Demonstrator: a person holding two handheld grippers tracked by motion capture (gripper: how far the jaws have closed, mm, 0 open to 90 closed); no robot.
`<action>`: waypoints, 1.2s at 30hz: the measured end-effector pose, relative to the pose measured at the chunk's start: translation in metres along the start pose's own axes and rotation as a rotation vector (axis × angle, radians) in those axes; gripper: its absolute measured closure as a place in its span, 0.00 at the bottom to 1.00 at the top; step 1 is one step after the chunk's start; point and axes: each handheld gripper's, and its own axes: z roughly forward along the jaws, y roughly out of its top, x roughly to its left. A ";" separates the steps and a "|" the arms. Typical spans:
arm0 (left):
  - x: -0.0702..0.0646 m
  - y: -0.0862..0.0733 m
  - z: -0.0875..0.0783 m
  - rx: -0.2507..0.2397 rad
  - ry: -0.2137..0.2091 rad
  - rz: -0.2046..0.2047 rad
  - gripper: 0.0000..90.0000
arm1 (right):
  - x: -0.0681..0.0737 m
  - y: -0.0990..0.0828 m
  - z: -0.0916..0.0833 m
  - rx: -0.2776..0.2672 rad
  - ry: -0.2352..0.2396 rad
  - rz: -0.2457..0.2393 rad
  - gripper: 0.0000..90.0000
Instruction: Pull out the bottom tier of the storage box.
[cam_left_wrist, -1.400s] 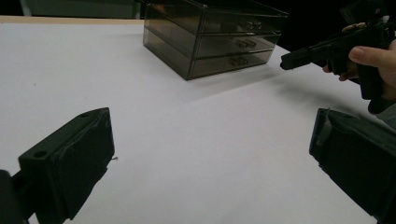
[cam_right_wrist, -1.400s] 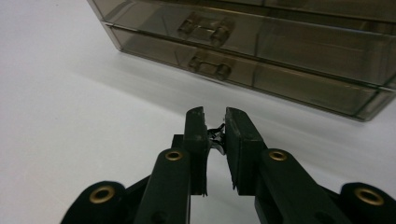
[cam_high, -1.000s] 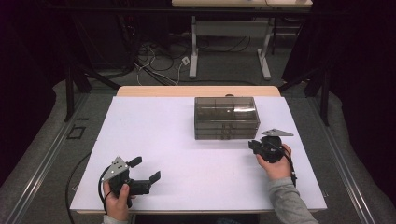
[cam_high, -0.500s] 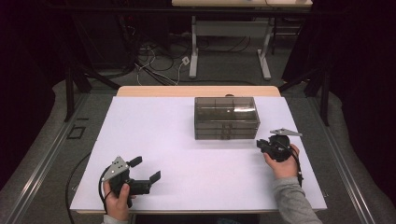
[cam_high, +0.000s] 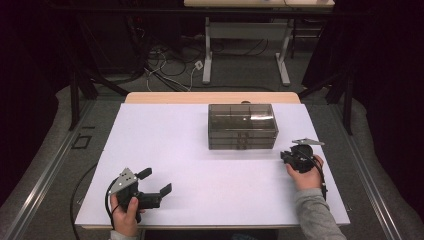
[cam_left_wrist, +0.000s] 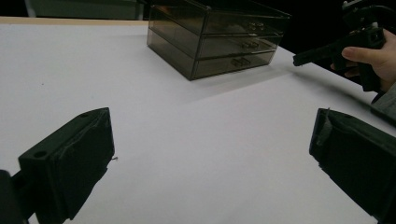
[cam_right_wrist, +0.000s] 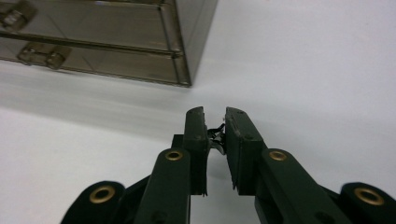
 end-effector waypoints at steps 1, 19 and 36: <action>0.000 0.000 0.000 0.000 -0.001 0.000 0.00 | -0.002 -0.001 0.001 0.004 -0.002 0.000 0.88; 0.000 0.000 0.000 0.005 -0.001 0.004 0.00 | -0.020 -0.008 0.008 0.034 -0.045 0.041 0.88; 0.000 0.000 0.000 0.010 -0.002 0.007 0.00 | -0.017 -0.008 0.006 0.009 -0.047 0.047 0.72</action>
